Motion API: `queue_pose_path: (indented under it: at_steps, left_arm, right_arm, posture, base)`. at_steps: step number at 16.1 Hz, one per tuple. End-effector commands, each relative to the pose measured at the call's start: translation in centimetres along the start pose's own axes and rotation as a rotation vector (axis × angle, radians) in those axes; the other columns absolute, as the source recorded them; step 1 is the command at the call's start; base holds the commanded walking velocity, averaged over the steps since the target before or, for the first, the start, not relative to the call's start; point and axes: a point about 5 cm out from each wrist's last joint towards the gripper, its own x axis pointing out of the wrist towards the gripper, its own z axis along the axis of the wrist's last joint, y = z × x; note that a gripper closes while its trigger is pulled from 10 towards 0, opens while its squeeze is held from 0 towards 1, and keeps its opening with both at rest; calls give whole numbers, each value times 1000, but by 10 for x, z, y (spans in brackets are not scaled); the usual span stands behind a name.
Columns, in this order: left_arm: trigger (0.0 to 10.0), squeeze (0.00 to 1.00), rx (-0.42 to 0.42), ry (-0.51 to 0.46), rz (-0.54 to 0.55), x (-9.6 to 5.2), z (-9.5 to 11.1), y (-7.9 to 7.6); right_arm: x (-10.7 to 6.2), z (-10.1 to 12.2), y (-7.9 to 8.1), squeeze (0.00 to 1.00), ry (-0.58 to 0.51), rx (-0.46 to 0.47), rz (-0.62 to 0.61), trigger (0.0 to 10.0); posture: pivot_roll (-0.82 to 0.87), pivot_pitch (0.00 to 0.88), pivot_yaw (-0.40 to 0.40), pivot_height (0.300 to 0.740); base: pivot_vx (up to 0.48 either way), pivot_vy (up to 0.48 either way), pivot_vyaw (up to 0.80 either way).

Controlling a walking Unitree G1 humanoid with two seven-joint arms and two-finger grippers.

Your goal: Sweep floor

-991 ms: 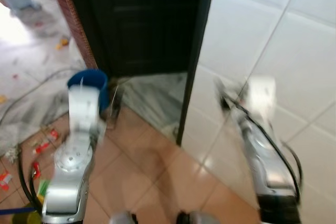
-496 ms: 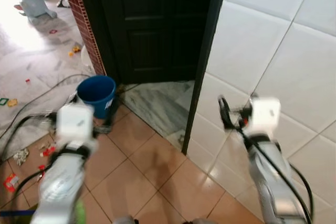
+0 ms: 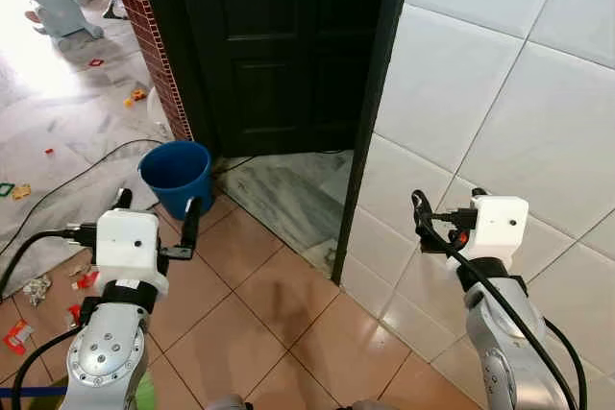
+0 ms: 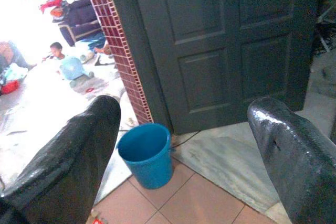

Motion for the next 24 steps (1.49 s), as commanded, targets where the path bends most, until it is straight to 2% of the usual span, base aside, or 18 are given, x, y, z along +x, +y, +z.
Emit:
queue_pose_path:
  at_steps: [1, 2, 5, 8, 11, 16, 24]
  left_arm:
    - [10000, 992, 0, -10, -13, 1, 7, -2]
    - [10000, 0, 8, -23, -24, 2, 9, -4]
    - [10000, 0, -40, -23, -93, 3, 14, -17]
    - [10000, 0, -71, -9, -92, 2, 16, -22]
    - [10000, 0, -145, -3, -102, 3, 21, -24]
    - [10000, 0, -129, -9, -88, 4, 22, -24]
    - [10000, 0, -107, -8, -67, 5, 21, -24]
  right_arm:
    - [4, 10, 5, 549, -34, -30, 32, 10000]
    - [6, 12, 9, 0, -47, -40, 54, 10000]
    - [12, 18, 15, 0, -67, -18, 84, 10000]
    - [15, 20, 18, 0, -71, 2, 120, 10000]
    - [20, 24, 21, 0, -80, 19, 146, 10000]
    - [23, 24, 26, 0, -74, 70, 175, 10000]
    - [24, 26, 29, 0, -74, 95, 218, 10000]
  posture:
    - [-79, 0, 7, 740]
    - [-78, 0, 5, 740]
    - [-74, 3, 0, 740]
    - [-70, 9, -1, 740]
    - [-66, 16, -4, 740]
    - [-61, 21, -7, 740]
    - [-62, 25, -11, 740]
  base:
    - [0, 0, 0]
    - [0, 0, 800]
    - [0, 0, 800]
    - [0, 0, 800]
    - [0, 0, 800]
    - [0, 0, 800]
    - [0, 0, 800]
